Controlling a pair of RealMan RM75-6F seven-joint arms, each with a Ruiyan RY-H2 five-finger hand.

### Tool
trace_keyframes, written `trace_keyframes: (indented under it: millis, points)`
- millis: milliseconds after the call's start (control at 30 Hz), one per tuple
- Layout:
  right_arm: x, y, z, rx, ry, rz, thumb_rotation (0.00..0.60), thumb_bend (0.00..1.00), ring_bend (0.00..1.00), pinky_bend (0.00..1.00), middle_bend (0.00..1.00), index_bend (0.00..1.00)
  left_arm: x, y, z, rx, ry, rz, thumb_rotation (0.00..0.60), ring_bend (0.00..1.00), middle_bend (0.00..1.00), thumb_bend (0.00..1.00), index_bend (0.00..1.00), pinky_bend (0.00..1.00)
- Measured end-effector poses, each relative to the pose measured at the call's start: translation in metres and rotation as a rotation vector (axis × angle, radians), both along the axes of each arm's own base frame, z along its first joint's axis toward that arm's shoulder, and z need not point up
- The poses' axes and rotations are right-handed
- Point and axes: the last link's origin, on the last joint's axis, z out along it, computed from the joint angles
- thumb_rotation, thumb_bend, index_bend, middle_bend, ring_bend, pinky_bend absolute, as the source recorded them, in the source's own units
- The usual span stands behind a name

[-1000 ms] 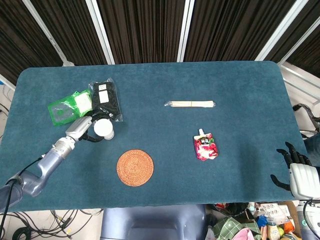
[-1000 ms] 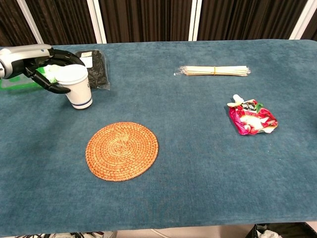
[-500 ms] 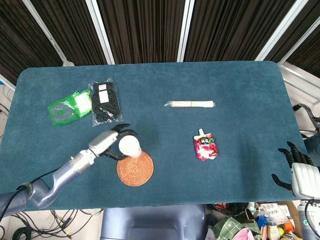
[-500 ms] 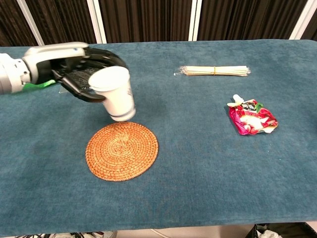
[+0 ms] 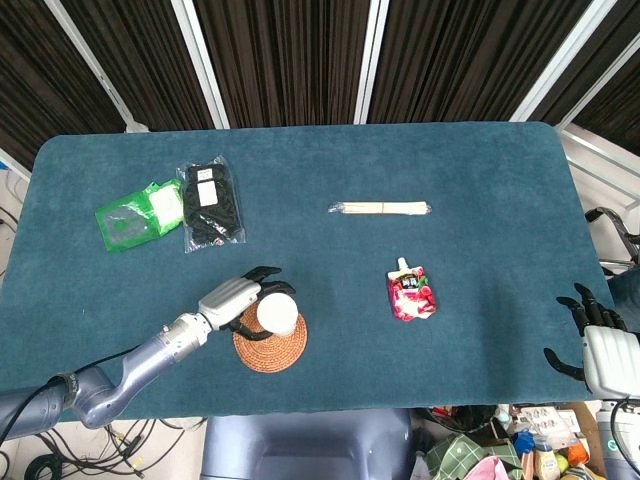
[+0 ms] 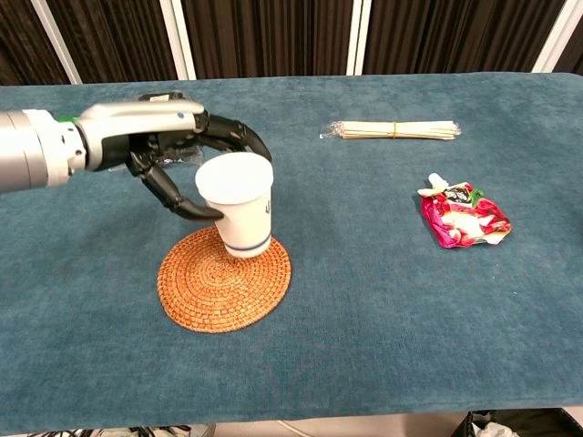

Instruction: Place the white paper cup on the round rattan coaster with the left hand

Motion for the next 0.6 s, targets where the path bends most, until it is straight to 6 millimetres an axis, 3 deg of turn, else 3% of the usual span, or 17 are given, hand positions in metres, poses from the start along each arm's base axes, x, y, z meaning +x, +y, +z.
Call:
trace_keyframes:
  millis: [467,600]
  points:
    - [0.000,0.000,-0.001,0.003,-0.001,0.001,0.600,0.13,0.19,0.19,0.05,0.22,-0.021,-0.009,-0.007,-0.068,0.024,0.036,0.600,0.00,0.31,0.27,0.23,0.00]
    - [0.000,0.000,-0.001,0.007,-0.002,0.003,0.600,0.13,0.19,0.19,0.05,0.22,-0.024,-0.009,-0.007,-0.058,0.046,0.016,0.600,0.00,0.24,0.19,0.17,0.00]
